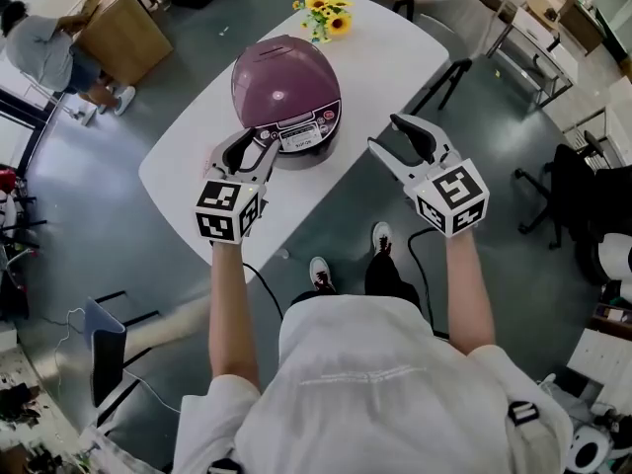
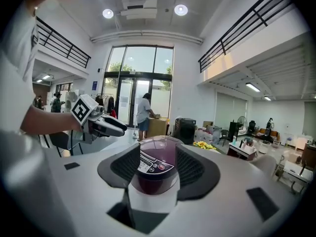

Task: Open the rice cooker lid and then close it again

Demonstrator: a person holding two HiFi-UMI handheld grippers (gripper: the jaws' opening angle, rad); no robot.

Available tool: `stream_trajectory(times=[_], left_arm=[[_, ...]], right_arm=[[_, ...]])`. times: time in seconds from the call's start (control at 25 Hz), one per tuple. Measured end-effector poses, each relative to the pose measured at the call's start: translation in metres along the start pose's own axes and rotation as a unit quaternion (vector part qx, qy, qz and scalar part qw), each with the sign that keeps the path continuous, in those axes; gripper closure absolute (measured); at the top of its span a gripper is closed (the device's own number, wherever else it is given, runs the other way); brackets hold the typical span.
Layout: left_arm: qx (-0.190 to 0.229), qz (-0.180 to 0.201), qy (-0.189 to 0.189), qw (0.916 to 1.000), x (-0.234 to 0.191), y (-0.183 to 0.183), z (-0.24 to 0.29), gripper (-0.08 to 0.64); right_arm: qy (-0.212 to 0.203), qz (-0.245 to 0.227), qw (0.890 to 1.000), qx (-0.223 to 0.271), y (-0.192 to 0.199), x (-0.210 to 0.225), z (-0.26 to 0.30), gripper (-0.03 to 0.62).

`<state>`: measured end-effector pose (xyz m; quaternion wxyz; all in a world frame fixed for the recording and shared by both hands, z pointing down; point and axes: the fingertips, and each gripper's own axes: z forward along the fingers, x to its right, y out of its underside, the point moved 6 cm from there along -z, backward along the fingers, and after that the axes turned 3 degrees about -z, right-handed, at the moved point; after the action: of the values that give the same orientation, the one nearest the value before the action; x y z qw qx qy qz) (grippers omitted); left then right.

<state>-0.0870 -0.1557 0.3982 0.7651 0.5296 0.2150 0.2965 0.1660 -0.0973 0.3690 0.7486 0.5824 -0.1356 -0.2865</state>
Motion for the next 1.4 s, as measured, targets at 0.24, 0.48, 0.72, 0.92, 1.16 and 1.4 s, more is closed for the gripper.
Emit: stream_trajectory(times=[0.24, 0.48, 0.72, 0.92, 1.16, 1.4], left_arm=[[-0.027, 0.004, -0.040, 0.9988, 0.004, -0.006, 0.026, 0.391], [-0.070, 0.021, -0.076, 0.9944, 0.011, -0.010, 0.048, 0.402], [-0.117, 0.039, -0.073, 0.9896, 0.017, -0.009, 0.071, 0.424], [-0.160, 0.052, -0.050, 0.9844, 0.021, 0.002, 0.087, 0.447], [-0.194, 0.081, -0.024, 0.9773, 0.022, 0.014, 0.106, 0.459], [-0.211, 0.079, 0.004, 0.9743, 0.016, 0.024, 0.120, 0.471]], right_arm=[[-0.049, 0.005, 0.999, 0.000, 0.014, 0.041, 0.025, 0.354], [-0.105, 0.010, 0.994, 0.006, 0.024, 0.067, 0.048, 0.354], [-0.145, 0.022, 0.989, 0.002, 0.036, 0.086, 0.062, 0.356], [-0.158, 0.044, 0.986, -0.001, 0.050, 0.089, 0.072, 0.359], [-0.160, 0.057, 0.985, -0.017, 0.064, 0.080, 0.075, 0.359], [-0.147, 0.064, 0.987, -0.028, 0.071, 0.080, 0.074, 0.359]])
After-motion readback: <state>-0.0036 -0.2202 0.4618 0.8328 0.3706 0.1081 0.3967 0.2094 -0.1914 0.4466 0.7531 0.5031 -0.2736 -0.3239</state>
